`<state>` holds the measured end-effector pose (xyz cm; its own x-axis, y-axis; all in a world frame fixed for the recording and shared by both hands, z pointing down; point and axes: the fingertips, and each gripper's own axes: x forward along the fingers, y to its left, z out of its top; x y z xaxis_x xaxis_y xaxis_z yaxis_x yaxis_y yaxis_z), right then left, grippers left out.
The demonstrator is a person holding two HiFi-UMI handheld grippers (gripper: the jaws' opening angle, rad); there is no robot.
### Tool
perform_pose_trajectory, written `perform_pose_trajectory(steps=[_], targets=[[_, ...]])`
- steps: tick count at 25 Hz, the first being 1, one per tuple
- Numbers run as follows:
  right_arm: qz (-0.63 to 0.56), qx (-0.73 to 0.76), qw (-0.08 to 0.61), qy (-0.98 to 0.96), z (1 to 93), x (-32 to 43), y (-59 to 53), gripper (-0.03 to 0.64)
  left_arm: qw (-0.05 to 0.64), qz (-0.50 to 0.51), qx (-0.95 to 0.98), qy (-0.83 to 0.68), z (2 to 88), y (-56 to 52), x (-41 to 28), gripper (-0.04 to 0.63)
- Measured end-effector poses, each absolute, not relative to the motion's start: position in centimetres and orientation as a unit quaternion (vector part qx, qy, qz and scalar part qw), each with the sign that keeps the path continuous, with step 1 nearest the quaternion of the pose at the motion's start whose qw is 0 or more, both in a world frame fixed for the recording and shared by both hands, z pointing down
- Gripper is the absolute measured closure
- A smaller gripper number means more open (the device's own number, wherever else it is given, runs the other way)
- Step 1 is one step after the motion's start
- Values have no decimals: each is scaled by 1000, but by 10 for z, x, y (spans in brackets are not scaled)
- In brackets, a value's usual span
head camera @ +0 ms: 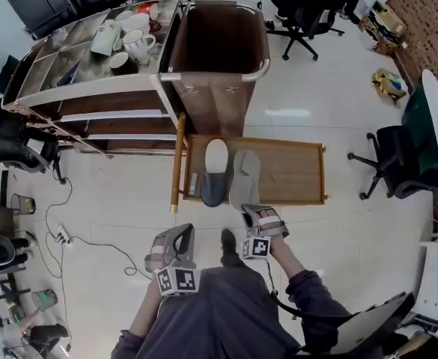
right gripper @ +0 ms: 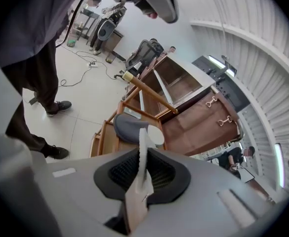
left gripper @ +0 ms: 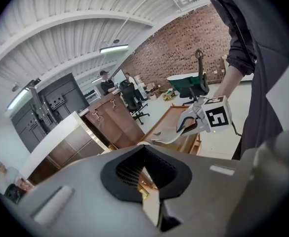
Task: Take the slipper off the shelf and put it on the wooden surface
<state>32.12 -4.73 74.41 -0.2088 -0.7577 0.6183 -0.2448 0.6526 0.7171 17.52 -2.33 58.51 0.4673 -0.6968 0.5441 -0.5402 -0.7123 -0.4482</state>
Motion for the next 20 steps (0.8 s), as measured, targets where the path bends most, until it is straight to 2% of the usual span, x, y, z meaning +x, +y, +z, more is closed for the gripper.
perform_pose_trajectory(steps=[7,8,11,18,20], targets=[[-148,243,575,-767,823,345,-50,518,100,-389,-819,411,577,-24,178,580],[-124,237,576,-772,829,344,-47,496,97,-391,-816,415,577,-24,177,579],[-54,240,567,-786,836,342,-40,347,89,-397,-810,423,575,-20,175,580],[-73,302,536,-785,800,341,-39,339,87,-406,-811,412,583,2,178,578],[-88,332,522,-781,778,342,-37,393,90,-405,-816,403,583,8,180,580]])
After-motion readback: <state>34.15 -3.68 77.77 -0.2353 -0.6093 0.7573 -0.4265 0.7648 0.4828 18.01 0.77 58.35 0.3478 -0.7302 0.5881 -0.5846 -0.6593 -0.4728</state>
